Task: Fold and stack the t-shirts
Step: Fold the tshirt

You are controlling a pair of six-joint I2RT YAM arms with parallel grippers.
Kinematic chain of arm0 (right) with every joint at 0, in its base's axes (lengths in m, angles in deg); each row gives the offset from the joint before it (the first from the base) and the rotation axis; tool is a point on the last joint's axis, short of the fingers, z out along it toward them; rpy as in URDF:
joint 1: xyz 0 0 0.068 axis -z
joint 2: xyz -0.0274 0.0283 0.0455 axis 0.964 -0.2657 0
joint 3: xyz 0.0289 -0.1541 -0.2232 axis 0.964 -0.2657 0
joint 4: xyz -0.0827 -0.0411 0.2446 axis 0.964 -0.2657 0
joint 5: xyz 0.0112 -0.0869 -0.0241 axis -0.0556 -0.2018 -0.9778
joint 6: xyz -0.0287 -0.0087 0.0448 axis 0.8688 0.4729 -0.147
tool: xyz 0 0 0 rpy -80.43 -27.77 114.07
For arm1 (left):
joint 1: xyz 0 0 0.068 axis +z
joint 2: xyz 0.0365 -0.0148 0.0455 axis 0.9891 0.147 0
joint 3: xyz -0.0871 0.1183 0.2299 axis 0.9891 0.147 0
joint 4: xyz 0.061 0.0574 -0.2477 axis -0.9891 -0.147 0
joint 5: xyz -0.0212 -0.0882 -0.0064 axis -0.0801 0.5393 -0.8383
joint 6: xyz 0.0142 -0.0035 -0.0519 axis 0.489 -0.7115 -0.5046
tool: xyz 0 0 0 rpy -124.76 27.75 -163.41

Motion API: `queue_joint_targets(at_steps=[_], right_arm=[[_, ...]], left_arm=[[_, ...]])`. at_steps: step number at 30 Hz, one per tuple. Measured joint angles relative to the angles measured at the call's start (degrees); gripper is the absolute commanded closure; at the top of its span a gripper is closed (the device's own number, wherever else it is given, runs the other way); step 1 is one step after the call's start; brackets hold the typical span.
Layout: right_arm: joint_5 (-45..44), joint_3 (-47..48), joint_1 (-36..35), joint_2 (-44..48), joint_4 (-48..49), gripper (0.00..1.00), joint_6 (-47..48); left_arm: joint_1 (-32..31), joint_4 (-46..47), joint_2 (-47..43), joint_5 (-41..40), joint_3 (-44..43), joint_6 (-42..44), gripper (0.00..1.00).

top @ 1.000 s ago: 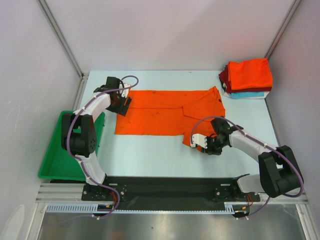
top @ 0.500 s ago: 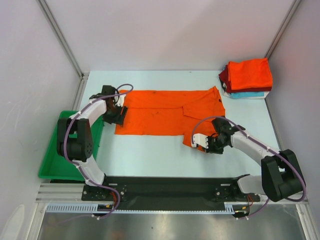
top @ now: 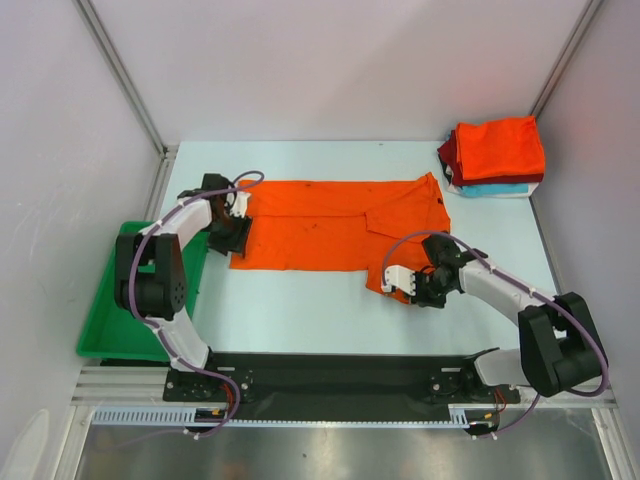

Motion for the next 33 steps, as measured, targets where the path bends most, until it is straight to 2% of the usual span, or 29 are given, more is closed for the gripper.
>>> queue_joint_targets(at_steps=[12, 14, 16, 19, 20, 27, 33], right_arm=[[-0.2, 0.6, -0.2, -2.1, 1.4, 1.0, -1.9], [-0.1, 0.9, -0.2, -2.5, 1.5, 1.0, -1.9], [-0.1, 1.2, -0.2, -2.9, 1.6, 1.0, -2.3], [-0.2, 1.5, -0.2, -3.3, 1.8, 1.0, -2.9], [-0.3, 1.6, -0.2, -3.4, 1.9, 1.0, -3.0], [-1.2, 3.3, -0.1, -2.9, 1.7, 1.0, -5.6], [-1.5, 8.2, 1.2, 5.8, 1.1, 1.0, -9.7]], left_arm=[[0.9, -1.4, 4.3, -0.2, 0.5, 0.6, 0.52], [0.9, -1.4, 4.6, -0.2, 0.5, 0.9, 0.61], [1.0, -1.3, 4.8, -0.5, 0.5, 1.5, 0.65], [1.1, -1.4, 4.8, -0.4, 0.5, 2.0, 0.88], [1.1, -1.5, 4.9, -0.2, 0.5, 1.9, 1.0], [1.1, -2.4, 4.9, 1.2, 0.4, 2.6, 1.0], [1.1, -4.4, 4.7, 1.6, -1.3, 2.7, 1.0]])
